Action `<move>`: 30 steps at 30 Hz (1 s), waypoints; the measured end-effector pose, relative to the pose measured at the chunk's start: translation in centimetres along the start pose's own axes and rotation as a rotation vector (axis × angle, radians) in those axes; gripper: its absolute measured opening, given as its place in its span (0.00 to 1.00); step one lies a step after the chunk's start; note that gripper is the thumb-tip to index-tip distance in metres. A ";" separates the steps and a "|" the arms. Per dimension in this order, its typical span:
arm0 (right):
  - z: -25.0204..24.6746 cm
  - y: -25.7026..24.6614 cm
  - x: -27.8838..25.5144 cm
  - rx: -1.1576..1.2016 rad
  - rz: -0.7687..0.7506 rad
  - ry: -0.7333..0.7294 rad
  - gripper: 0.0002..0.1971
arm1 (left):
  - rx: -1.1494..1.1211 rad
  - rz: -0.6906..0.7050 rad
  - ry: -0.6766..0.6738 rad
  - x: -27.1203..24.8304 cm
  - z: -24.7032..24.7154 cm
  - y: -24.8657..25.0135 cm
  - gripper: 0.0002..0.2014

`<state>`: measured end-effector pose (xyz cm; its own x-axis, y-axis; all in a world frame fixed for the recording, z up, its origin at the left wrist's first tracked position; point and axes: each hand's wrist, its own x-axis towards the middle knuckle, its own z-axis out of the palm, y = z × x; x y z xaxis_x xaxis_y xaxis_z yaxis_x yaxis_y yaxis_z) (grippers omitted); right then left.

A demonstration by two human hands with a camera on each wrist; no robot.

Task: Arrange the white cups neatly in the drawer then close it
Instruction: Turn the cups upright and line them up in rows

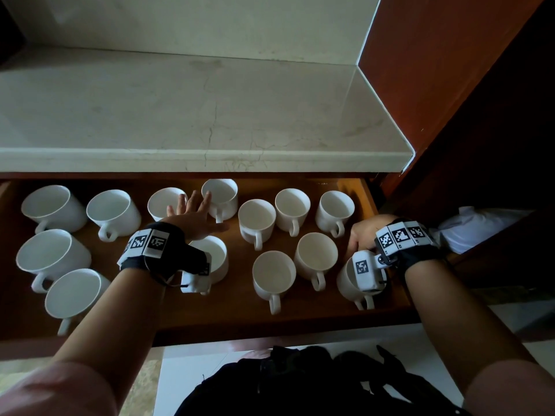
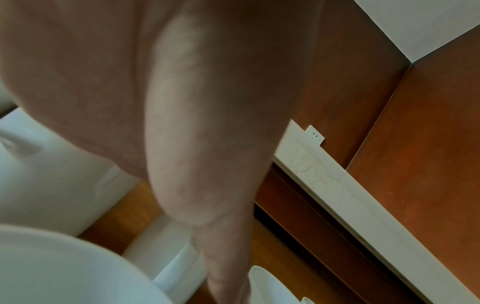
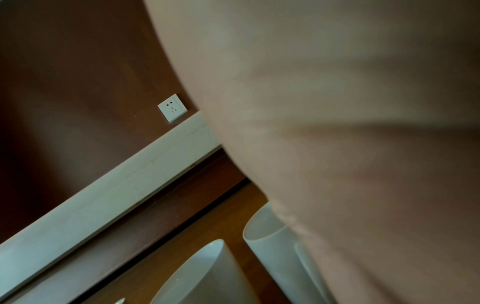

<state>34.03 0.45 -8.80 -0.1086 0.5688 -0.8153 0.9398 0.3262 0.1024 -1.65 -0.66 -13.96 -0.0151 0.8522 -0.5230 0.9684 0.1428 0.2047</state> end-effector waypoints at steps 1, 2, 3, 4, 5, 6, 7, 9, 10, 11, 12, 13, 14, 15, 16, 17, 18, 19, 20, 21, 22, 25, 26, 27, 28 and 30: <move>0.0 0.0 -0.1 -0.004 -0.001 0.008 0.13 | 0.002 0.002 -0.002 0.0 0.0 0.0 0.49; 0.0 -0.1 -0.1 -0.008 -0.001 0.007 0.13 | 0.004 0.003 -0.003 0.0 0.0 0.0 0.49; -0.1 -0.1 -0.1 -0.011 0.001 0.000 0.14 | 0.003 0.003 -0.002 0.0 0.0 0.1 0.49; -0.2 -0.1 -0.1 -0.009 0.002 -0.014 0.14 | 0.000 0.003 0.000 0.0 0.0 0.1 0.49; -0.3 -0.1 -0.2 -0.004 0.003 -0.030 0.14 | -0.002 0.002 0.003 0.0 0.0 0.1 0.49; -0.4 -0.1 -0.3 0.000 -0.001 -0.044 0.14 | -0.002 0.003 0.005 0.0 0.0 0.1 0.49; -0.6 -0.1 -0.4 0.005 -0.007 -0.053 0.14 | 0.000 0.003 0.005 0.0 0.0 0.2 0.49; -0.8 -0.1 -0.6 0.020 -0.007 -0.043 0.15 | 0.001 0.003 0.006 0.0 0.0 0.1 0.49; -0.8 -0.1 -0.8 0.029 -0.001 -0.030 0.15 | 0.001 0.004 0.004 0.0 0.0 0.1 0.49; -0.9 0.0 -0.9 0.047 0.002 -0.023 0.15 | 0.001 0.006 0.002 0.0 0.0 0.1 0.49; -1.1 0.0 -0.9 0.078 0.000 -0.026 0.16 | 0.002 0.007 0.001 0.0 0.0 0.1 0.49; -1.2 0.1 -1.0 0.115 -0.002 -0.031 0.17 | 0.003 0.008 0.002 0.0 0.0 0.0 0.49; -1.4 0.1 -1.1 0.151 -0.006 -0.036 0.18 | 0.004 0.008 0.003 0.0 0.0 0.0 0.49; -1.5 0.2 -1.1 0.183 -0.011 -0.035 0.18 | 0.005 0.007 0.006 0.0 0.0 0.0 0.49; -1.6 0.2 -1.0 0.218 -0.013 -0.025 0.19 | 0.007 0.007 0.008 0.0 0.0 0.0 0.49; -1.6 0.2 -0.8 0.259 -0.011 -0.004 0.19 | 0.007 0.008 0.011 0.0 0.0 0.1 0.49; -1.5 0.2 -0.5 0.312 -0.004 0.027 0.18 | 0.003 0.009 0.012 0.0 0.0 0.1 0.49; -1.4 0.2 -0.1 0.372 0.007 0.066 0.18 | 0.002 0.010 0.015 0.0 0.0 0.1 0.49; -1.2 0.2 0.2 0.430 0.014 0.105 0.17 | 0.004 0.012 0.019 -0.1 0.0 0.1 0.49; -1.1 0.2 0.4 0.479 0.014 0.140 0.15 | 0.004 0.013 0.021 -0.1 -0.1 0.2 0.49; -1.1 0.2 0.6 0.519 0.008 0.172 0.14 | 0.003 0.015 0.023 -0.2 -0.2 0.2 0.49; -1.0 -0.1 0.6 0.622 -0.020 0.244 0.10 | -0.006 0.029 0.032 -0.5 -0.5 0.4 0.49; -1.1 -0.3 0.7 0.647 -0.034 0.272 0.09 | -0.013 0.031 0.041 -0.8 -0.7 0.3 0.48; -1.1 -0.5 0.7 0.668 -0.045 0.298 0.08 | -0.026 0.034 0.044 -1.0 -0.8 0.4 0.48; -1.1 -0.6 0.6 0.685 -0.052 0.320 0.08 | -0.037 0.034 0.044 -1.1 -0.9 0.4 0.47; -1.1 -0.9 0.5 0.718 -0.068 0.363 0.07 | -0.050 0.037 0.038 -1.2 -1.0 0.2 0.47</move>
<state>32.80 1.29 -8.69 -0.1556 0.8151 -0.5580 0.8927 -0.1258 -0.4327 -1.66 -1.17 -12.43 0.0099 0.8756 -0.4830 0.9549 0.1351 0.2644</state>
